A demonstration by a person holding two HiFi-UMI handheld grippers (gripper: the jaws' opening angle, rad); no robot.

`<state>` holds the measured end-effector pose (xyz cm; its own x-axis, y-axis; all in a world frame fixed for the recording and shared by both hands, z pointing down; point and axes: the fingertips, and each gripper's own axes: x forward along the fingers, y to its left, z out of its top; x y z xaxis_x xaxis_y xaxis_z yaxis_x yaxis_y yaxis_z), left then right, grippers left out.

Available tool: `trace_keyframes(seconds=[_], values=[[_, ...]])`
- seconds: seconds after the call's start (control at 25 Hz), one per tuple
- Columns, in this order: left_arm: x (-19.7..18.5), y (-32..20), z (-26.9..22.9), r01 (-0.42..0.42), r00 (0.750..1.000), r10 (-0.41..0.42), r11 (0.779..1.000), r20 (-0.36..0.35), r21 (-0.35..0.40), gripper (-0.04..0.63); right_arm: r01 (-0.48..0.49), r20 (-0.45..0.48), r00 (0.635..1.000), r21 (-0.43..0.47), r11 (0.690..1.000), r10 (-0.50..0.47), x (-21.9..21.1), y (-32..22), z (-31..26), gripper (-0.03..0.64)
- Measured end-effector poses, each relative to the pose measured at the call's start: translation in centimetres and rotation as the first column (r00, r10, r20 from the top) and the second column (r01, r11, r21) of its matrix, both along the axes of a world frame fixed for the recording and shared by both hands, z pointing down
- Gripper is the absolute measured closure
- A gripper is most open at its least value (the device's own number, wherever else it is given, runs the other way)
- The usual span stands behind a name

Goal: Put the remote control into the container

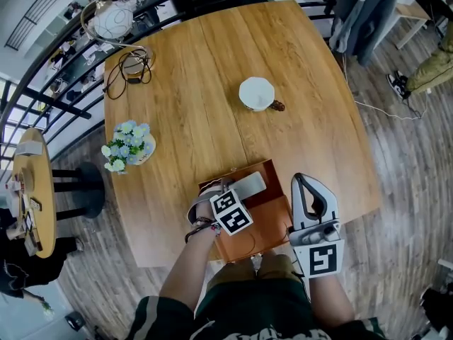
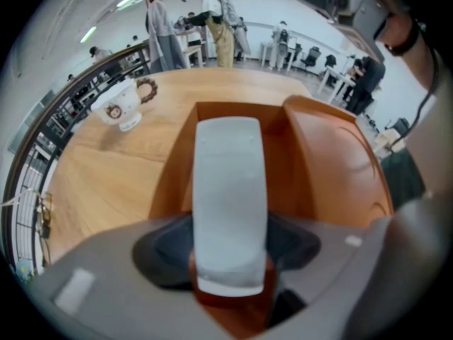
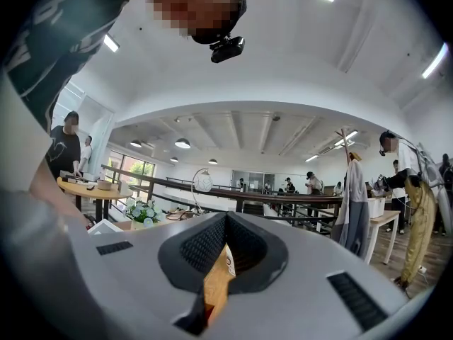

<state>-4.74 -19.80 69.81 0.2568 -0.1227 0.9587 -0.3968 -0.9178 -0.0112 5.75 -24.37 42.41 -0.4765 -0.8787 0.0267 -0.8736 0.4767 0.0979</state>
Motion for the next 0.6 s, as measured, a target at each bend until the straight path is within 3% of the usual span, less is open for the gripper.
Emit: trace_keyframes(seconds=[0.6], values=[[0.05, 0.07, 0.37, 0.015, 0.999, -0.018, 0.996, -0.029, -0.084, 0.307, -0.004, 0.024, 1.0, 0.003, 1.0, 0.004, 0.32, -0.11, -0.14, 0.601]])
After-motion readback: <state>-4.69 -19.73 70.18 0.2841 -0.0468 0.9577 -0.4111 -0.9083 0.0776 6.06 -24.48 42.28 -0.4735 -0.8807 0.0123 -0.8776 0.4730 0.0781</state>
